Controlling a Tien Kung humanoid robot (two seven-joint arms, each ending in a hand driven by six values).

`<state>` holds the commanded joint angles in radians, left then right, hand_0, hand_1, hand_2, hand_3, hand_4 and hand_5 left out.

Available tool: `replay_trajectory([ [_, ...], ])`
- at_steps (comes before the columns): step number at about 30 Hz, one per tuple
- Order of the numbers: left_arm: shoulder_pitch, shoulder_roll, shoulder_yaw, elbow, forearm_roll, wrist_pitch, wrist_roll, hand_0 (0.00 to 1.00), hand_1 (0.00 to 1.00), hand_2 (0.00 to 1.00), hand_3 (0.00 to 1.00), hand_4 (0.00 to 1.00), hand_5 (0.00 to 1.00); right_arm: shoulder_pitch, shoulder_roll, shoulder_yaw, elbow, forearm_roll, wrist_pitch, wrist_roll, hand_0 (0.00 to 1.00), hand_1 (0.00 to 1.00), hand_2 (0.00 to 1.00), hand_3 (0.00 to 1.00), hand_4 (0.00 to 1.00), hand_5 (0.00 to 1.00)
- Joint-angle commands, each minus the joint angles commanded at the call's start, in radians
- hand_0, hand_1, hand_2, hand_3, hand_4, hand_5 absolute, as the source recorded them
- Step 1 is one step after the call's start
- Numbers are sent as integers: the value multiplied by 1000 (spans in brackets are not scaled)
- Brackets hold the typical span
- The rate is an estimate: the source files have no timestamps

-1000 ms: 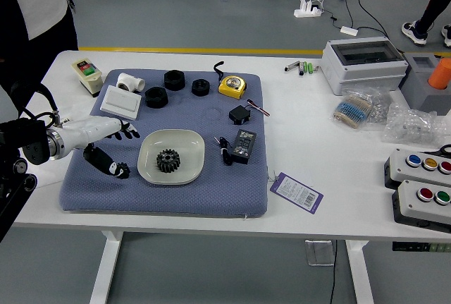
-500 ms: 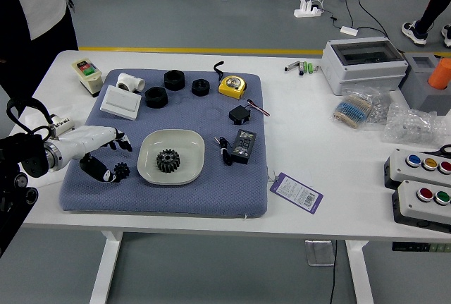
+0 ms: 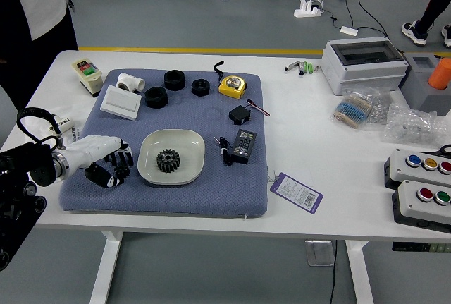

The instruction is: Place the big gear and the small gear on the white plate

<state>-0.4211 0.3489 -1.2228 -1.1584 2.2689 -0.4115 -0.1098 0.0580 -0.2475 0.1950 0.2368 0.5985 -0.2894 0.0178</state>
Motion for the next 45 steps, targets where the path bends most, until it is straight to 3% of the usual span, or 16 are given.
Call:
replay_trajectory([
  [4, -3, 0, 12, 1, 0, -9, 7, 464, 488, 547, 572, 681, 2, 0, -1, 0, 0, -1, 0, 0, 667, 674, 745, 575, 799, 678],
  [5, -4, 1, 15, 1, 0, -10, 8, 304, 341, 411, 496, 521, 2, 1, -1, 1, 0, -2, 0, 0, 666, 674, 744, 575, 798, 677],
  [10, -7, 1, 17, -6, 0, -7, 13, 304, 341, 411, 496, 521, 2, 2, -1, 2, 0, -1, 0, 1, 666, 674, 744, 575, 798, 677],
  [11, -9, 2, 16, -9, 0, -7, 13, 288, 305, 368, 442, 387, 2, 2, -1, 2, 0, -1, 0, 0, 666, 674, 744, 575, 798, 677],
  [22, -18, 10, -9, -30, 0, -19, 20, 286, 287, 350, 418, 351, 2, 2, -1, 1, 0, -2, 0, 0, 666, 674, 744, 573, 798, 677],
  [30, -40, 12, -14, -86, -11, -23, 33, 284, 280, 345, 418, 353, 2, 3, -3, 2, -1, -2, 0, 0, 666, 674, 744, 575, 798, 677],
  [39, -104, -28, 40, -102, -39, -23, 38, 284, 280, 344, 419, 356, 2, 5, -4, 0, 0, -2, -1, 0, 666, 674, 744, 575, 798, 677],
  [45, -151, -76, 118, -68, -54, -4, 28, 285, 281, 345, 420, 358, 2, 5, -4, -4, 1, -1, -3, 1, 668, 674, 744, 574, 798, 678],
])
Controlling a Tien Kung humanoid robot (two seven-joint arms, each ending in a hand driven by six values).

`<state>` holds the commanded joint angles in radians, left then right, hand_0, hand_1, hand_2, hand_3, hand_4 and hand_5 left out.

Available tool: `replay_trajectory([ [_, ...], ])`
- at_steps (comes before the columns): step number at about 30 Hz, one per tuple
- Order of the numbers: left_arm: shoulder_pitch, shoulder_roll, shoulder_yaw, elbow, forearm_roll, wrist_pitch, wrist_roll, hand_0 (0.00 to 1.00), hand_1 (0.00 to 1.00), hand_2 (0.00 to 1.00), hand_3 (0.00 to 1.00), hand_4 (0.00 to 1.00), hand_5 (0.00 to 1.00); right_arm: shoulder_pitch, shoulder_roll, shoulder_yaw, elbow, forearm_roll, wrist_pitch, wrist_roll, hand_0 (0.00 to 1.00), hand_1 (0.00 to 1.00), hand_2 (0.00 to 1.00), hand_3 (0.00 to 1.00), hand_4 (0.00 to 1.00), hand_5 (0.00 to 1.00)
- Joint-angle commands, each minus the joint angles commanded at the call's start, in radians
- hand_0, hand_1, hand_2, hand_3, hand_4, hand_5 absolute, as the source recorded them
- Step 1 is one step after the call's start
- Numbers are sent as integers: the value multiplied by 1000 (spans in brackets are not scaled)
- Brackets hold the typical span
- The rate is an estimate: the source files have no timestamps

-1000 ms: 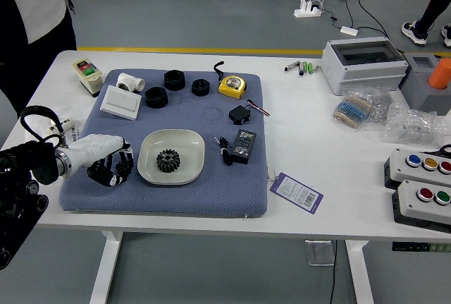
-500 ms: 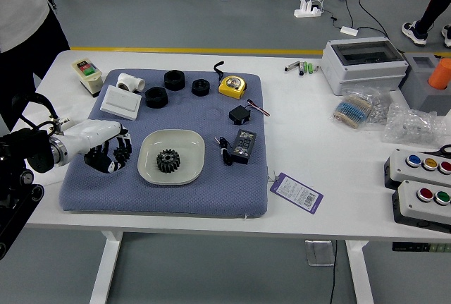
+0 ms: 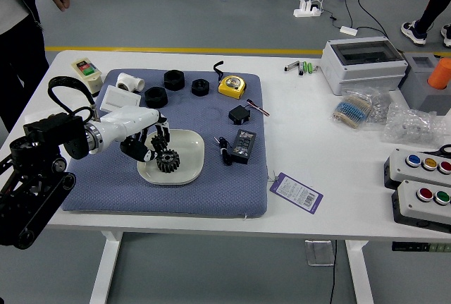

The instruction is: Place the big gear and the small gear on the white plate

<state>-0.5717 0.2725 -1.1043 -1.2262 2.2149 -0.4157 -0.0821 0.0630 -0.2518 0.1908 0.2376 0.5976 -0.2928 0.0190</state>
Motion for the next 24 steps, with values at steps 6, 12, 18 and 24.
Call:
replay_trajectory([
  [6, -11, -12, 50, 34, 9, 17, -7, 285, 281, 346, 420, 358, 2, -2, -1, -1, 1, 3, -2, 2, 666, 674, 744, 574, 798, 678],
  [12, -18, -17, 104, 56, 17, 32, -13, 287, 291, 359, 445, 405, 2, -4, 0, -7, 1, 3, -2, 2, 666, 674, 744, 574, 799, 678],
  [18, -15, -19, 104, 74, 52, 52, -16, 287, 293, 367, 457, 386, 2, -6, 1, -13, 1, 5, -2, 2, 666, 674, 744, 574, 799, 678],
  [24, -16, -13, 104, 62, 52, 45, -11, 287, 295, 368, 457, 388, 2, -8, 0, -15, 1, 7, -3, 2, 667, 675, 744, 575, 799, 678],
])
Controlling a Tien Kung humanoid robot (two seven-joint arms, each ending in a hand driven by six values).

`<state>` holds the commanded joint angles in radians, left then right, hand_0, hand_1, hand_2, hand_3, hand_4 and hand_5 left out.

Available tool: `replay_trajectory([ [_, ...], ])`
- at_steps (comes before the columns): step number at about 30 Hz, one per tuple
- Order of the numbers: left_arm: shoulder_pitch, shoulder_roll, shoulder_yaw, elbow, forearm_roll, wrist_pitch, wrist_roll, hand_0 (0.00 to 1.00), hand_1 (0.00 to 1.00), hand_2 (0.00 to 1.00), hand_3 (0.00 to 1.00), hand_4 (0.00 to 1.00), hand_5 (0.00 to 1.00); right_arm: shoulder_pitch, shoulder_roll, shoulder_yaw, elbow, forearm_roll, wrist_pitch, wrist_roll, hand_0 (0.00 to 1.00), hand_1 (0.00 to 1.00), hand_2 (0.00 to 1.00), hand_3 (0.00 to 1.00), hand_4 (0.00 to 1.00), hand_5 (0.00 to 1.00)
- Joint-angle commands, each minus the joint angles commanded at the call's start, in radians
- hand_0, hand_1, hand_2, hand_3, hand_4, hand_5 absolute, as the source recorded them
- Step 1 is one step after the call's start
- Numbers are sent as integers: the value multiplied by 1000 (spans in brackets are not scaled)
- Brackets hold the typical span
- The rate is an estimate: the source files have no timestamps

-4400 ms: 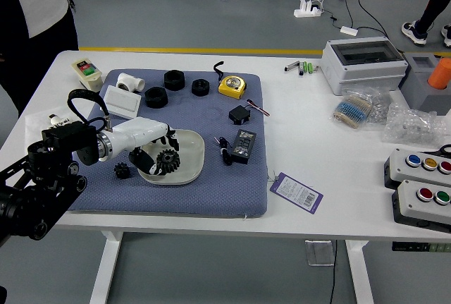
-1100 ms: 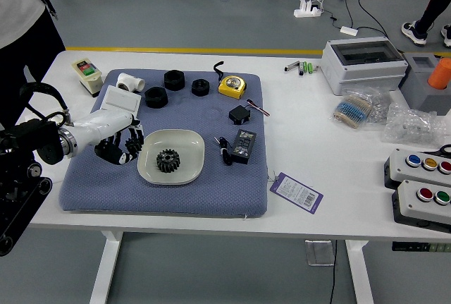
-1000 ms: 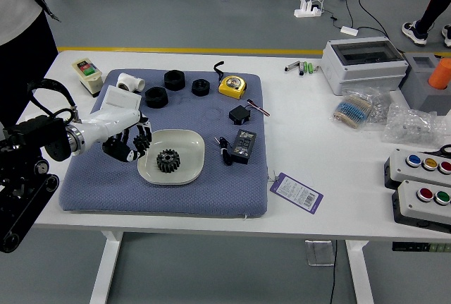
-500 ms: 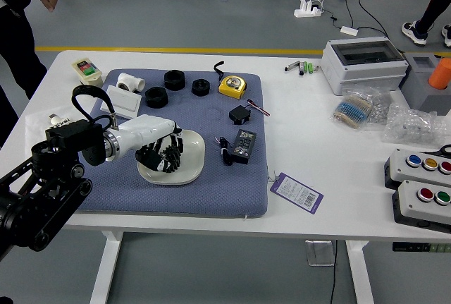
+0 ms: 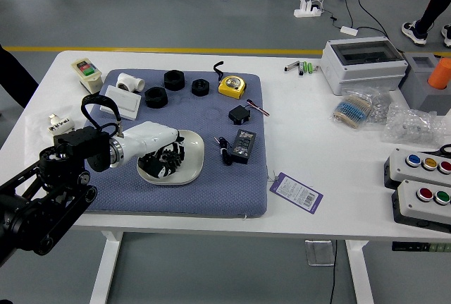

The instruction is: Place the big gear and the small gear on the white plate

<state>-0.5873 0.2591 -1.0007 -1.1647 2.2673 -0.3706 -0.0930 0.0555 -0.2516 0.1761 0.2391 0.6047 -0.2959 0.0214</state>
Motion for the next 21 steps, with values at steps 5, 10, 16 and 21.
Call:
replay_trajectory([
  [5, -10, 1, -15, -3, 2, -2, 2, 287, 294, 367, 458, 388, 2, 2, 0, 6, 0, -1, 0, 0, 665, 675, 744, 574, 799, 678],
  [10, -16, 3, -38, 3, 2, 0, 4, 288, 293, 365, 454, 396, 2, 6, 0, 12, -1, -2, 0, 0, 666, 675, 744, 574, 799, 678],
  [16, -15, 4, -45, 17, 2, -1, 5, 289, 296, 368, 456, 401, 2, 8, -1, 16, 0, -4, 0, 0, 664, 674, 744, 575, 799, 678],
  [21, -14, 4, -41, 25, 2, -9, 6, 296, 317, 401, 510, 558, 2, 9, -2, 17, -1, -4, 0, 0, 668, 675, 744, 575, 799, 678],
])
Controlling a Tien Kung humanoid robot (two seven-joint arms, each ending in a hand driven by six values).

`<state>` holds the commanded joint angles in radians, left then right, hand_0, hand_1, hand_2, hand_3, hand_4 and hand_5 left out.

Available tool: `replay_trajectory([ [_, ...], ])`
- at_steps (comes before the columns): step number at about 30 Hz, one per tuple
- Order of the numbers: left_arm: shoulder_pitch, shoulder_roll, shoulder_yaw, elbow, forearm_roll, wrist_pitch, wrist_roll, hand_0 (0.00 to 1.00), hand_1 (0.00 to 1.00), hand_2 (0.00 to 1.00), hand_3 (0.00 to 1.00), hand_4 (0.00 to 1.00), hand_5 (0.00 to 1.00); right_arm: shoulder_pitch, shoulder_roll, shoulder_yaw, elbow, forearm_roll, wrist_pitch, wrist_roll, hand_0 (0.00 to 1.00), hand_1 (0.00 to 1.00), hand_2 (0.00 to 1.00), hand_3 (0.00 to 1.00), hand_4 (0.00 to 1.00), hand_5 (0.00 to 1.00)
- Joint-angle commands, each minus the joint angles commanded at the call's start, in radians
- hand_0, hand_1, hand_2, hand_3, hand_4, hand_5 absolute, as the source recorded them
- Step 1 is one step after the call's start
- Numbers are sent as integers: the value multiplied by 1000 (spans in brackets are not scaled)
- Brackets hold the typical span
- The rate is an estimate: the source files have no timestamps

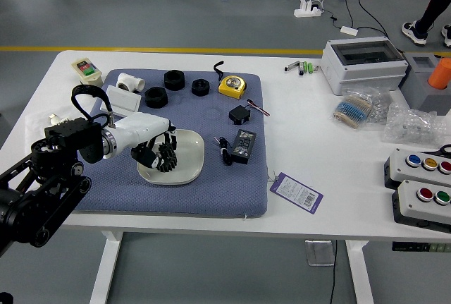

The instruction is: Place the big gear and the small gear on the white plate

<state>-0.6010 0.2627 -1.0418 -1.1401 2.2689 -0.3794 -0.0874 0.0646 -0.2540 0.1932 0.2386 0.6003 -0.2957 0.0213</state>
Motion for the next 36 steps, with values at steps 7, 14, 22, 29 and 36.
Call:
replay_trajectory([
  [7, -1, 1, -11, 3, 0, -24, 0, 328, 424, 511, 596, 995, 164, 2, 0, 1, -1, 1, -1, 0, 666, 674, 744, 574, 799, 678],
  [14, 1, 4, -19, -3, 0, -49, 1, 352, 479, 620, 680, 998, 234, 1, 0, 0, -1, 0, -1, -1, 665, 674, 744, 574, 799, 678],
  [22, 7, 8, -32, -31, 0, -69, 5, 404, 566, 724, 775, 998, 308, 3, -1, -1, -1, 0, -1, -1, 665, 674, 744, 574, 799, 678],
  [29, 14, 12, -66, -64, 0, -87, 14, 544, 711, 830, 826, 998, 363, 4, -2, 2, -1, -2, -2, 0, 664, 674, 744, 574, 799, 678],
  [36, 27, 17, -107, -106, -6, -101, 21, 660, 779, 874, 848, 998, 372, 3, -1, 0, -1, 0, -2, 0, 664, 674, 744, 574, 799, 679],
])
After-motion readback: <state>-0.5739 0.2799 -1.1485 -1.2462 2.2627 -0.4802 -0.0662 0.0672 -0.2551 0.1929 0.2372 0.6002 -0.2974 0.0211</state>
